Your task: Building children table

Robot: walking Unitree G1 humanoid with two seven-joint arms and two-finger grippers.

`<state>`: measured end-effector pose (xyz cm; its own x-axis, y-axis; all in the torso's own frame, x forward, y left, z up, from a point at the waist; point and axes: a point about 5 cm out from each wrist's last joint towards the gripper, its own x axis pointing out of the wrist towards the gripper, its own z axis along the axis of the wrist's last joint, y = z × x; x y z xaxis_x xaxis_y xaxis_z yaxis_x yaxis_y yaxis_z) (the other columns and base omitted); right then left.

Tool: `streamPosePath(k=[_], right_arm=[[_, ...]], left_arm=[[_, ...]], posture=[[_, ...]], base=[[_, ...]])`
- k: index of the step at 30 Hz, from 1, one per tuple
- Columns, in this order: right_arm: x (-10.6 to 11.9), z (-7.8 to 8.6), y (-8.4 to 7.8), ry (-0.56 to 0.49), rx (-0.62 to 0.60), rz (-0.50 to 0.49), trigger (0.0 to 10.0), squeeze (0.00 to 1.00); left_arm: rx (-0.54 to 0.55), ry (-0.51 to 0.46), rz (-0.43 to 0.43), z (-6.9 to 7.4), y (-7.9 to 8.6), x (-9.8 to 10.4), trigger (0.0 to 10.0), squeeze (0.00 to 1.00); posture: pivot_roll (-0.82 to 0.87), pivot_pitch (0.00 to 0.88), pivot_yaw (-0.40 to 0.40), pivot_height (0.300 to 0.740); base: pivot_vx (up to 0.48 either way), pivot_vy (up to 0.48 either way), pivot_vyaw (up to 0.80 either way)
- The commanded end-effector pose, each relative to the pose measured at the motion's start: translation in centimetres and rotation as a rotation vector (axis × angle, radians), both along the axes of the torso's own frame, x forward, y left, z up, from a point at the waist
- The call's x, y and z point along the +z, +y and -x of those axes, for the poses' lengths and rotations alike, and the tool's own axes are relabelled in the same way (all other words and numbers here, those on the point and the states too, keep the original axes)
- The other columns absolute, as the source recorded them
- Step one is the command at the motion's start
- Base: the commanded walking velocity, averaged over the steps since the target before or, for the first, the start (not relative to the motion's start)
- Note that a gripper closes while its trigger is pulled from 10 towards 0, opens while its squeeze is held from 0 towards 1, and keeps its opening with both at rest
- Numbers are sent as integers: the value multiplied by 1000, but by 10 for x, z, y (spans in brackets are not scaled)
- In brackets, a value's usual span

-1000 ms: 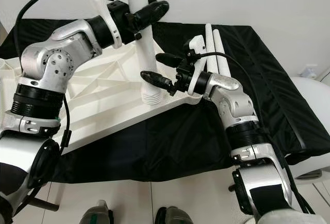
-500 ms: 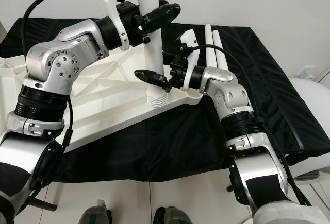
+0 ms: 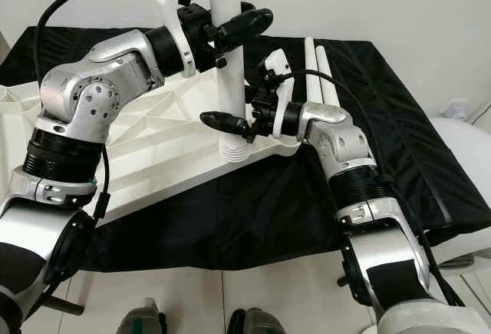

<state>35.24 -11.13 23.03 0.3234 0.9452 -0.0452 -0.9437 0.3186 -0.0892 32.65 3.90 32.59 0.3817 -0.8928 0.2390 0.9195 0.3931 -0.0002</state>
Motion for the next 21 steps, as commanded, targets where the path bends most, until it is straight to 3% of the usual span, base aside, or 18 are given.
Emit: streamPosePath(k=[1,4,5,6,7,8,9,11,12,21], right_arm=[[4,-1,-1,-9,4,25,10000,0],[4,-1,-2,-9,7,29,10000,0],[4,-1,-3,-7,9,30,8863,0],[4,-1,-3,-6,10,30,4824,0],[3,-1,-3,-4,10,30,2980,0],[3,-1,-3,-4,10,30,2980,0],[3,-1,-4,-3,10,31,510,0],[3,-1,-4,-3,10,31,510,0],[2,-1,-4,-2,11,32,0,0],[1,-1,-3,4,18,33,0,0]], left_arm=[[-107,-37,-23,8,-6,1,10000,0],[-109,-38,-23,8,-6,1,10000,0],[-109,-39,-23,8,-6,1,10000,0],[-109,-40,-22,8,-6,1,10000,0],[-107,-41,-22,8,-6,1,10000,0],[-107,-41,-22,8,-6,1,10000,0],[-105,-42,-19,8,-5,2,10000,0],[-105,-42,-19,8,-5,2,10000,0],[-107,-44,-18,9,-5,3,10000,0],[-119,-52,-26,11,-8,3,10000,0]], posture=[[24,0,-93,740],[22,0,-93,740],[21,0,-92,740],[21,0,-92,740],[21,0,-93,740],[21,0,-93,740],[22,0,-94,740],[22,0,-94,740],[21,0,-93,740],[21,0,-94,740]], base=[[0,0,0],[0,0,0],[0,0,0],[0,0,0],[0,0,0],[0,0,0],[0,0,0],[0,0,0],[0,0,0],[0,0,0]])
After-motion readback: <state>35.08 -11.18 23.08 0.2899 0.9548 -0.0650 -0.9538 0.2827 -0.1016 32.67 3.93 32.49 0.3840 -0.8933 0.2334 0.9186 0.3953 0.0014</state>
